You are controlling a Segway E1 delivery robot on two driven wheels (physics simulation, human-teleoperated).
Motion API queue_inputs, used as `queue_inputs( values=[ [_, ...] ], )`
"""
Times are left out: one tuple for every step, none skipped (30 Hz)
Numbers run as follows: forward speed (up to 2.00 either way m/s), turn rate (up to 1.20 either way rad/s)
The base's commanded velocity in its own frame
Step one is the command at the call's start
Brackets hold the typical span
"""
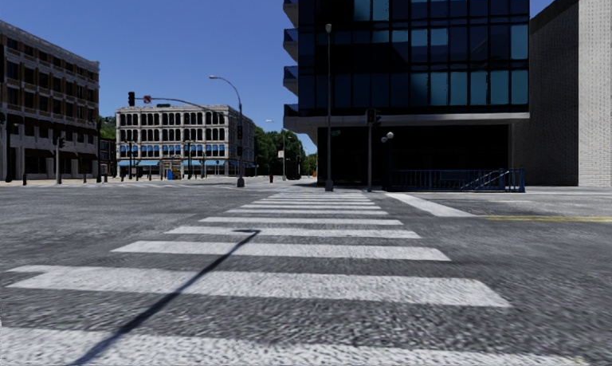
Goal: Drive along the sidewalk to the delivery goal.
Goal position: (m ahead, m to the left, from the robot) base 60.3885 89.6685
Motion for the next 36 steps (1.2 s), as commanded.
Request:
queue_inputs(
  values=[
    [1.60,0.00],
    [1.60,0.00],
    [1.60,0.00],
    [1.60,0.00],
    [1.60,0.00],
    [2.00,0.00],
    [2.00,0.00],
    [2.00,0.00],
    [2.00,0.00],
    [2.00,0.00],
    [2.00,0.00],
    [2.00,0.00],
    [2.00,0.00],
    [2.00,0.00],
    [2.00,0.00],
    [2.00,0.00],
    [2.00,0.00],
    [2.00,0.00],
    [2.00,0.00],
    [2.00,0.00],
    [2.00,0.00],
    [2.00,0.00],
    [2.00,0.00],
    [2.00,0.00],
    [2.00,0.00],
    [2.00,0.00],
    [2.00,0.00],
    [2.00,0.00],
    [2.00,0.00],
    [2.00,0.00],
    [2.00,0.00],
    [2.00,0.00],
    [2.00,0.00],
    [2.00,0.00],
    [2.00,0.00],
    [2.00,0.00]
  ],
)
